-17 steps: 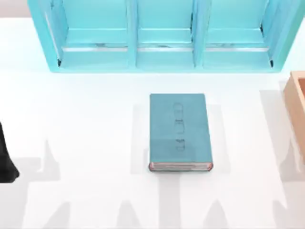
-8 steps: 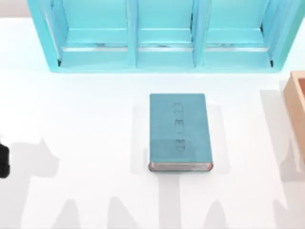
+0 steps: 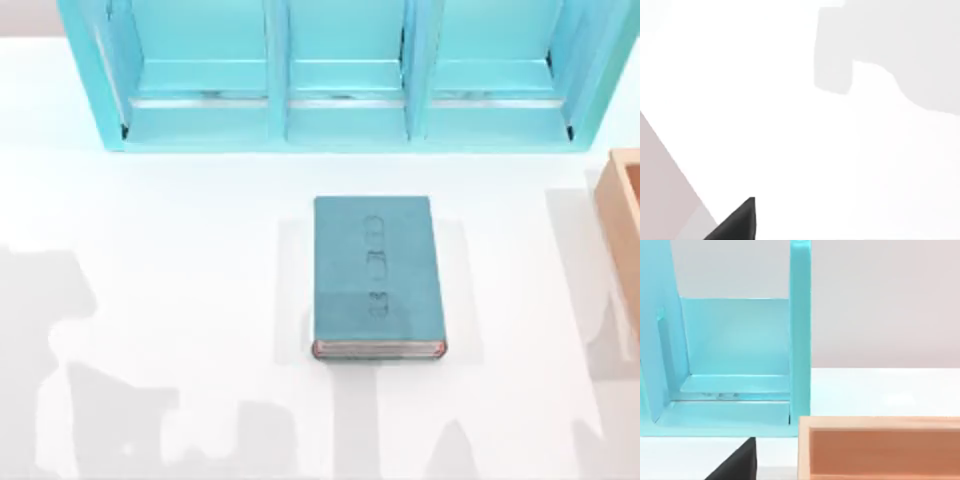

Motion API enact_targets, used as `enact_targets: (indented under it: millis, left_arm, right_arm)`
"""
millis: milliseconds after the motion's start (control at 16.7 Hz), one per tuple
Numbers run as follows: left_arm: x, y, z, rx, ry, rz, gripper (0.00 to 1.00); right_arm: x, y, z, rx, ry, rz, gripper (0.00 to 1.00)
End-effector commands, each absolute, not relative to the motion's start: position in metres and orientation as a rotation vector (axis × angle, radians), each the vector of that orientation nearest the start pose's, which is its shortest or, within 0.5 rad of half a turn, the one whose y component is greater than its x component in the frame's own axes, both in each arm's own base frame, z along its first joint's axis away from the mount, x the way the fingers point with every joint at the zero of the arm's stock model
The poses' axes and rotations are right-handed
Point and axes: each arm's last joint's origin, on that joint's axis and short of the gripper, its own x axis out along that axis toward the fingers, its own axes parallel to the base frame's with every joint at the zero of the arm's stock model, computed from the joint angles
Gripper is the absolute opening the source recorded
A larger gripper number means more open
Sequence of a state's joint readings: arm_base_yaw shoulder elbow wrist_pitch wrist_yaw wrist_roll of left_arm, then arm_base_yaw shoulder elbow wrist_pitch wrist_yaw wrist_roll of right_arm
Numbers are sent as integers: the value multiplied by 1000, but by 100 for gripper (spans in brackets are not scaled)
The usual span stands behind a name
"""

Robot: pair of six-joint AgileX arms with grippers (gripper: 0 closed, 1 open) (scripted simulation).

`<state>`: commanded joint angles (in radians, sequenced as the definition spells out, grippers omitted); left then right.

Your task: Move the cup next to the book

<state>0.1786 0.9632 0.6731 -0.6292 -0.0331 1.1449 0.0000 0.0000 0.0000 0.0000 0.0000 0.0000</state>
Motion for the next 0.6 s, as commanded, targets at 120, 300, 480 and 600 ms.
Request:
enact_targets:
  millis: [120,300,480,600]
  left_arm:
    - [201,52,220,1108,1071,-548,100]
    - [217,84,212,1190,1210,-845,100]
    - [219,119,213,1202,1248,-1062,100]
    - [216,141,218,1200,1243,-1145,100]
  right_arm:
    - [106,-1,160,0,0,0,100]
    - [106,-1,160,0,0,0,100]
    - [106,-1,160,0,0,0,100]
    - [106,-1,160,0,0,0,100]
